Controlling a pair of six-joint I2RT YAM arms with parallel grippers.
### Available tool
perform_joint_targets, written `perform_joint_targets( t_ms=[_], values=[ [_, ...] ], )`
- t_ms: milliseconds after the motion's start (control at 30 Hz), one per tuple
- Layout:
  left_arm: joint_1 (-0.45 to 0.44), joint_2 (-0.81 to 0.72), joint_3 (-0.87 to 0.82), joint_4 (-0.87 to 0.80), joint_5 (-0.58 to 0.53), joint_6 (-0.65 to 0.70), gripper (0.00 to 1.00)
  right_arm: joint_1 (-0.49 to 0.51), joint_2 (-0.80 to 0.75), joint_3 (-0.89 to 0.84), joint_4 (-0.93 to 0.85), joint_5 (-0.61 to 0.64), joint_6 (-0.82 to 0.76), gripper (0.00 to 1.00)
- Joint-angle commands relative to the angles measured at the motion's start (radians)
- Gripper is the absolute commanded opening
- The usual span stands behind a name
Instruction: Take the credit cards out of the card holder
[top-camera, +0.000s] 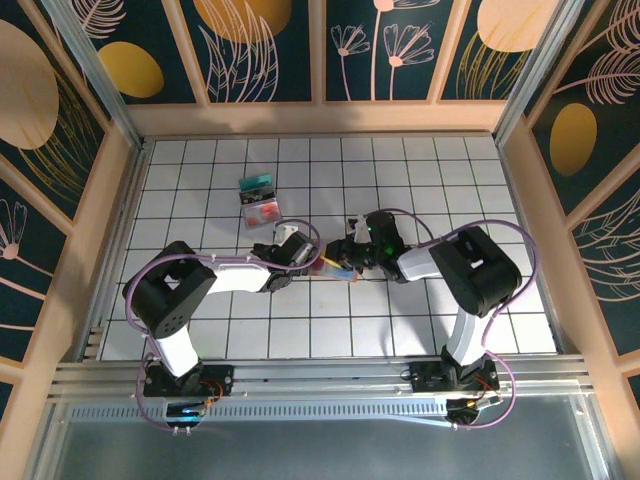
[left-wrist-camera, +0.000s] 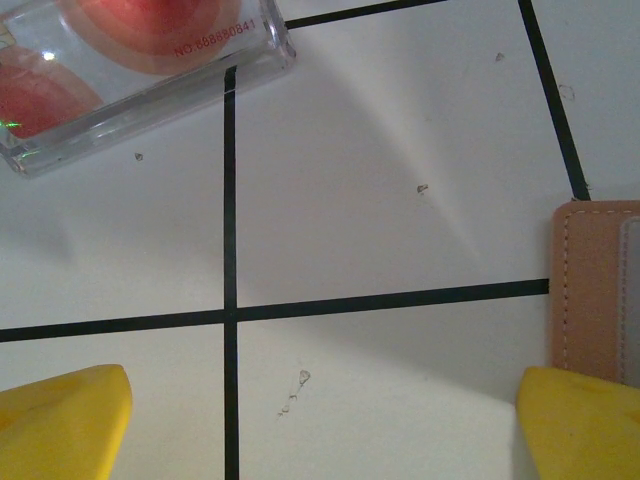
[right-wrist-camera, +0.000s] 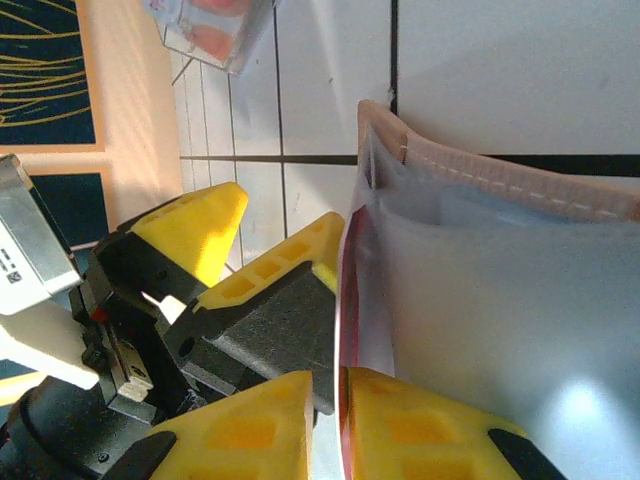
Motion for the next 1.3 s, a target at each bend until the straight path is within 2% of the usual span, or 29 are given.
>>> perform_joint_targets(
  t_ms=[0,733,1067,1267],
  values=[
    [-0.008,0.038,-0.005,-0.054,0.037,-0.002,0.99,-0.019,-0.038,-0.011,0.048,-0.025,0.011,0.16],
    [-0.008,0.040,-0.002,-0.060,0.037,-0.005,0.99,-0.044,-0.059,-0.038,0.025,-0.002,-0.002,0.15],
    [-0.007,0.033,-0.009,-0.055,0.041,-0.012,0.99,-0.062,-0.085,-0.043,-0.053,0.039,-0.041,0.02],
    [-0.008,0.031,-0.009,-0.054,0.046,-0.015,0.99,-0.069,-0.114,-0.031,-0.146,0.081,-0.091,0.01]
  ],
)
